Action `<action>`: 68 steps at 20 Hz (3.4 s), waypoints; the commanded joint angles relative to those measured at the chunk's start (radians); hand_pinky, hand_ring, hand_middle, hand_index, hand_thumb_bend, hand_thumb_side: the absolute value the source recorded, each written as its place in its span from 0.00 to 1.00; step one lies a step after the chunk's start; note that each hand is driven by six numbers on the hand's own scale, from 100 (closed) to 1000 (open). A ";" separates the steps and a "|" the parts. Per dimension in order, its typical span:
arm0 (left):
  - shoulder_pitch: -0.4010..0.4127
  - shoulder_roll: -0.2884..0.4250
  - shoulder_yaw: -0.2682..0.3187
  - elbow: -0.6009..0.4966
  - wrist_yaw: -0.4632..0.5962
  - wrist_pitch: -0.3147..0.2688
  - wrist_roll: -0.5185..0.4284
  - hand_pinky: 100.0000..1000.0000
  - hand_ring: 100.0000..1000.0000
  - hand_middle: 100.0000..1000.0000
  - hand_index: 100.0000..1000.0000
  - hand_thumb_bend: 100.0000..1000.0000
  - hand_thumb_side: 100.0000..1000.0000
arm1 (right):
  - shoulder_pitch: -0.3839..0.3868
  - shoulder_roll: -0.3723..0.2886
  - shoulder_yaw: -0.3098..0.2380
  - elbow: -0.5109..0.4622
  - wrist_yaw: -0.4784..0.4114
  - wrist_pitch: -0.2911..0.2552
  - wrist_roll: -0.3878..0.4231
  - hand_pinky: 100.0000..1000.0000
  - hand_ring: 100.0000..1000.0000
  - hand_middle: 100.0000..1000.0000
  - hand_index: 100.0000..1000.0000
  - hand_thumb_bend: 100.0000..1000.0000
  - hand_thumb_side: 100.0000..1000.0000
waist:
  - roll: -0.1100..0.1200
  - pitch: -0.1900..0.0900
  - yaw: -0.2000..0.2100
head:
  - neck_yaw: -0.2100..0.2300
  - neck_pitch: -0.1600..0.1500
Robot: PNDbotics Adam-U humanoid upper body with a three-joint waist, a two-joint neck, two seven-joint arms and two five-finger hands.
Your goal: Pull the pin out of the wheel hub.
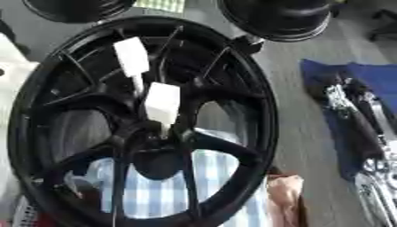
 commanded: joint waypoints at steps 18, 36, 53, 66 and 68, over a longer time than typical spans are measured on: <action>-0.018 0.033 0.007 -0.020 -0.002 -0.005 0.004 0.51 0.60 0.56 0.69 0.00 0.74 | -0.019 -0.049 0.003 -0.025 -0.006 -0.011 0.025 0.84 0.74 0.47 0.65 0.00 0.49 | 0.000 -0.021 -0.005 | 0.005 -0.021; -0.056 0.100 -0.002 -0.020 0.001 -0.021 0.001 0.51 0.60 0.56 0.69 0.00 0.72 | -0.073 -0.199 0.017 -0.025 0.043 -0.076 0.101 0.85 0.78 0.52 0.69 0.00 0.37 | 0.001 -0.022 -0.006 | 0.004 -0.004; -0.033 0.106 -0.008 -0.020 -0.017 -0.006 -0.010 0.50 0.60 0.56 0.69 0.00 0.73 | -0.296 -0.762 0.120 -0.025 0.286 -0.295 0.438 0.85 0.79 0.65 0.76 0.00 0.12 | -0.032 -0.027 0.019 | -0.021 0.004; -0.039 0.101 -0.015 -0.020 -0.015 -0.001 -0.012 0.49 0.60 0.56 0.69 0.00 0.73 | -0.496 -0.760 0.264 -0.025 0.330 -0.308 0.553 0.85 0.79 0.66 0.76 0.00 0.15 | -0.053 -0.016 0.075 | -0.072 -0.018; -0.041 0.100 -0.015 -0.020 -0.014 0.000 -0.012 0.49 0.60 0.56 0.69 0.00 0.73 | -0.516 -0.751 0.282 -0.025 0.337 -0.307 0.565 0.85 0.80 0.67 0.76 0.00 0.16 | -0.055 -0.012 0.085 | -0.077 -0.021</action>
